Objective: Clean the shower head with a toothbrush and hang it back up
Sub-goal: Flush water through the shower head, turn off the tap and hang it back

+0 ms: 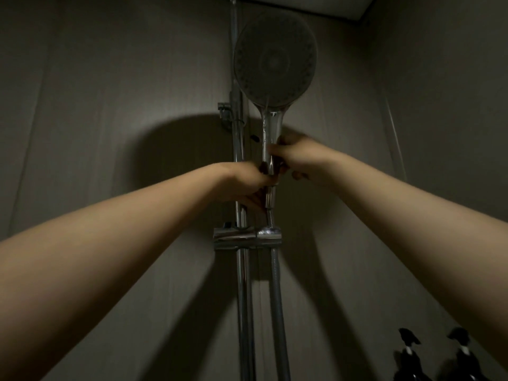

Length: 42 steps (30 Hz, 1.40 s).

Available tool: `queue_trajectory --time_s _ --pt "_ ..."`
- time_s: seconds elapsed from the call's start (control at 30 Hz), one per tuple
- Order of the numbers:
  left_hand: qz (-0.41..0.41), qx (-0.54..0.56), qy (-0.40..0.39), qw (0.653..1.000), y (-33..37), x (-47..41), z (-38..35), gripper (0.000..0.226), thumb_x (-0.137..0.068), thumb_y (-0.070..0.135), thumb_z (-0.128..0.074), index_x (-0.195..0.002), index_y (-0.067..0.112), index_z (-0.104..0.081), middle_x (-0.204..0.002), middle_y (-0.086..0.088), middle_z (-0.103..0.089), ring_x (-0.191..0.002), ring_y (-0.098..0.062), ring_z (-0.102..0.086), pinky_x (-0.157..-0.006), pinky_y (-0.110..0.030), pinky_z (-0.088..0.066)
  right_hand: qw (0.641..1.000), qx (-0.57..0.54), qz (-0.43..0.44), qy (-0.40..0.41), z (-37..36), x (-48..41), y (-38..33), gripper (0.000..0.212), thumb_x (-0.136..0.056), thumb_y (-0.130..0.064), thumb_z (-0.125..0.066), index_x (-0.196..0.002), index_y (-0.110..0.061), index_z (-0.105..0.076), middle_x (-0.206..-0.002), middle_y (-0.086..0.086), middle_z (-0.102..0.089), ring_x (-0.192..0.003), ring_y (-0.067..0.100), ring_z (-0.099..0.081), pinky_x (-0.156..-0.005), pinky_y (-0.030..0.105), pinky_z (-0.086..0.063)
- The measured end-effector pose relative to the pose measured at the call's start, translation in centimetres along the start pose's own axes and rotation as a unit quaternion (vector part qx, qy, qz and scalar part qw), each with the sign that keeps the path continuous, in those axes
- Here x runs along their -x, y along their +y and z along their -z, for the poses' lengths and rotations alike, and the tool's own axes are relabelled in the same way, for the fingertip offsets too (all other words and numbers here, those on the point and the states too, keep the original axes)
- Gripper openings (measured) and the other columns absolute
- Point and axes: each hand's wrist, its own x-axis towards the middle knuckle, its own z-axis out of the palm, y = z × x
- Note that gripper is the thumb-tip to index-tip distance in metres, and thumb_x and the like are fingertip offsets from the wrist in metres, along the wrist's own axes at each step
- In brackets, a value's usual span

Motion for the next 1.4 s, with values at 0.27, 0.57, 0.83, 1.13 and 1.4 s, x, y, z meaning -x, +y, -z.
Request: queue_trajectory --time_s 0.27,0.57,0.83,1.13,1.4 --pt "0.003 0.007 -0.002 1.0 -1.7 0.1 -0.9 0.014 -0.101 0.021 -0.04 -0.091 0.014 -0.047 -0.082 -0.013 -0.056 -0.075 -0.026 -0.06 -0.092 -0.042 -0.051 1.0 0.023 -0.004 -0.012 -1.2 0.6 0.5 0.029 -0.099 -0.029 -0.044 -0.072 -0.02 -0.046 -0.062 0.001 -0.047 -0.038 0.005 -0.044 -0.03 0.014 -0.028" --pt "-0.005 -0.013 0.007 1.0 -2.4 -0.1 -1.4 0.015 -0.098 0.014 -0.044 -0.085 0.017 -0.048 -0.089 -0.012 -0.054 -0.085 -0.025 -0.059 -0.084 -0.039 -0.054 1.0 0.001 -0.01 -0.007 -1.9 1.2 1.4 0.022 -0.099 -0.031 -0.045 -0.082 -0.018 -0.051 -0.066 0.001 -0.048 -0.052 0.011 -0.042 -0.036 0.017 -0.032" --pt "-0.002 -0.053 0.01 0.999 -2.2 0.0 -1.6 0.013 -0.099 0.022 -0.042 -0.095 0.013 -0.051 -0.085 -0.007 -0.054 -0.085 -0.023 -0.057 -0.08 -0.035 -0.053 1.0 -0.009 -0.017 -0.019 -1.3 1.7 1.7 0.019 -0.099 -0.031 -0.044 -0.099 -0.015 -0.054 -0.069 0.0 -0.051 -0.054 0.01 -0.044 -0.04 0.017 -0.034" --pt "-0.013 -0.109 0.015 0.994 -2.5 -0.9 -1.7 0.024 -0.099 0.025 -0.04 -0.078 0.019 -0.049 -0.076 -0.005 -0.049 -0.087 -0.026 -0.051 -0.096 -0.046 -0.047 0.999 -0.025 -0.04 -0.018 -1.1 1.7 1.7 0.02 -0.1 -0.029 -0.043 -0.094 -0.011 -0.052 -0.066 0.002 -0.048 -0.051 0.009 -0.041 -0.036 0.015 -0.03" --pt "-0.059 -0.122 0.028 0.99 -2.5 -0.3 -2.0 0.026 -0.099 0.024 -0.041 -0.074 0.022 -0.047 -0.072 -0.002 -0.047 -0.084 -0.024 -0.049 -0.083 -0.037 -0.043 0.999 -0.015 -0.031 -0.021 -0.8 1.3 1.9 0.015 -0.099 -0.03 -0.045 -0.102 -0.016 -0.05 -0.07 0.001 -0.052 -0.054 0.009 -0.044 -0.035 0.014 -0.031"
